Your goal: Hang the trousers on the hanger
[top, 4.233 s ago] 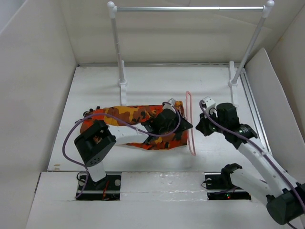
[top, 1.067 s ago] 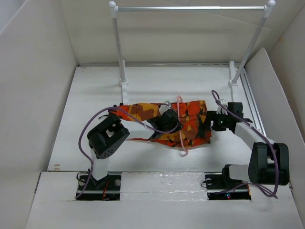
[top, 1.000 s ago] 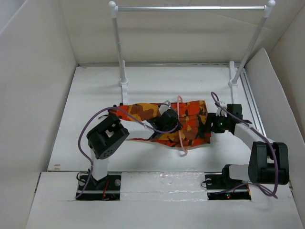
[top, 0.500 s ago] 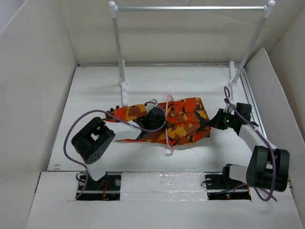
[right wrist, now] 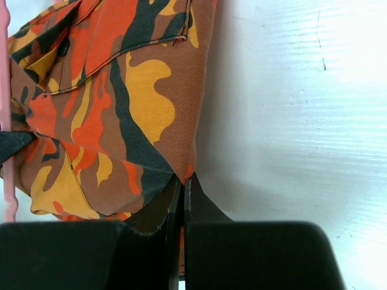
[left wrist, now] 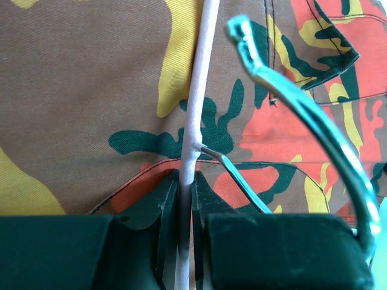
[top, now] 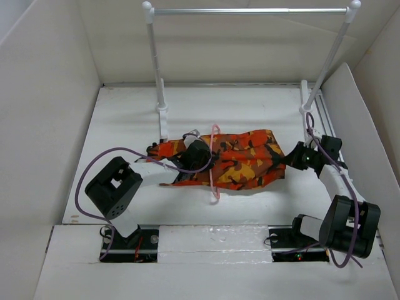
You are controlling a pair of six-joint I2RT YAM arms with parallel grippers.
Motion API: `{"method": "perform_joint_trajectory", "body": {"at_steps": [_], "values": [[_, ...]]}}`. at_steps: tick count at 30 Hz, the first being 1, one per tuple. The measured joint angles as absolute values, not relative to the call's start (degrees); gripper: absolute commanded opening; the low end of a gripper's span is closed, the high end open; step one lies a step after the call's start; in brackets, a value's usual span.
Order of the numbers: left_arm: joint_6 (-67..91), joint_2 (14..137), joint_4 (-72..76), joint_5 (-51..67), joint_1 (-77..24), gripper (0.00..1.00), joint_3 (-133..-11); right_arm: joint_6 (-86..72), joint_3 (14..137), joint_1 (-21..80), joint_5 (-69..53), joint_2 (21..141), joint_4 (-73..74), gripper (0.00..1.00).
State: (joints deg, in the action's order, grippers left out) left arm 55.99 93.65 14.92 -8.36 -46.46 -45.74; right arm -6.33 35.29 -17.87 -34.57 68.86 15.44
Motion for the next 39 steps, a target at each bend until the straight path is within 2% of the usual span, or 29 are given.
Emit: {"method": "perform_joint_trajectory", "body": {"at_steps": [3,4,5,6,7,10,11,18,21,24,27,30,35,39], "values": [[55.99,93.23,14.74,-8.25,-46.50,0.00,-45.78,-5.67,35.29,-17.61,-34.33,69.04,15.44,0.00],[55.99,93.23,14.31,-8.51,-46.74,0.00,-46.02,-5.45,35.29,-17.54,-34.24,69.60,15.40,0.04],[55.92,93.23,13.65,-8.86,-47.11,0.00,-46.57,-5.21,35.29,-17.54,-34.22,70.48,15.38,0.16],[55.83,93.23,12.93,-9.21,-47.46,0.00,-47.16,-5.06,35.27,-17.54,-34.15,71.42,15.42,0.22],[55.77,93.21,12.12,-9.65,-47.88,0.00,-47.83,-4.64,35.20,-17.54,-34.02,72.20,15.44,0.37],[55.75,92.90,9.61,-11.60,-48.82,0.00,-49.41,-3.38,35.22,-17.69,-31.66,72.36,16.01,0.61],[55.77,92.66,8.49,-12.32,-49.04,0.00,-49.78,-2.94,35.53,-17.45,-31.09,71.85,16.86,0.64],[55.48,87.53,1.34,-17.21,-52.03,0.00,-53.60,-0.14,45.43,-6.26,-29.45,60.47,24.36,0.65],[55.27,85.52,-1.17,-18.81,-53.54,0.00,-57.04,-2.66,48.69,6.02,-30.76,53.84,23.88,0.65],[54.50,84.66,-3.66,-20.64,-55.13,0.00,-61.54,-8.10,48.95,19.53,-31.53,49.21,22.06,0.75],[54.02,84.55,-6.11,-22.31,-56.58,0.00,-66.19,-14.04,48.95,30.28,-29.52,48.38,19.22,0.78],[53.74,84.09,-7.64,-23.22,-57.41,0.00,-69.21,-18.44,49.08,35.94,-27.35,50.70,16.34,0.78],[52.82,83.70,-10.66,-25.54,-58.72,0.00,-72.49,-22.81,51.35,39.99,-23.57,57.71,14.55,0.68],[52.73,83.50,-11.62,-25.85,-58.81,0.00,-73.12,-25.58,52.10,40.99,-20.97,58.78,12.84,0.57]]}}
